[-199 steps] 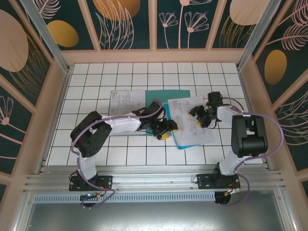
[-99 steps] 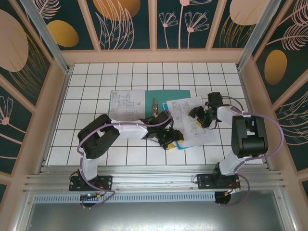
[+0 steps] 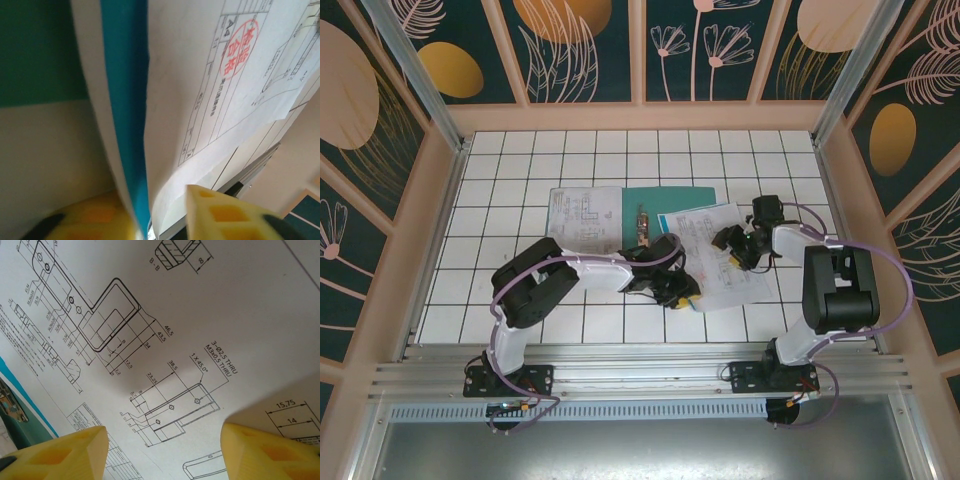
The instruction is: Put the files into the folder
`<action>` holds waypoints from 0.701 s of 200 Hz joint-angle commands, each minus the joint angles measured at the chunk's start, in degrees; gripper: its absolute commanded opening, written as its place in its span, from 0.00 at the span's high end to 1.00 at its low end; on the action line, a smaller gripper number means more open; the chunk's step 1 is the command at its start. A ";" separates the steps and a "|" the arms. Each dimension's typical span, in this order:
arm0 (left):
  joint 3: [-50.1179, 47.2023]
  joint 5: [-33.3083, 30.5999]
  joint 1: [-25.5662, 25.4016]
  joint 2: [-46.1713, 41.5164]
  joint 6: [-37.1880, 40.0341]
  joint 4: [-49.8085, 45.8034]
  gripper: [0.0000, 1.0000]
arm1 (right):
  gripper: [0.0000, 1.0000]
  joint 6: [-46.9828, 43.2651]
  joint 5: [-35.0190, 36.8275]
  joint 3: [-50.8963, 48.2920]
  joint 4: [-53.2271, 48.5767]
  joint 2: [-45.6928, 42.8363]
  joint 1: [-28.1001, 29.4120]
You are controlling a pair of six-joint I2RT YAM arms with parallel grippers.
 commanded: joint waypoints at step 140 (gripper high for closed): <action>-2.65 8.63 6.72 -5.08 7.69 -0.52 1.00 | 0.28 4.19 5.87 1.31 -4.34 -13.22 -1.71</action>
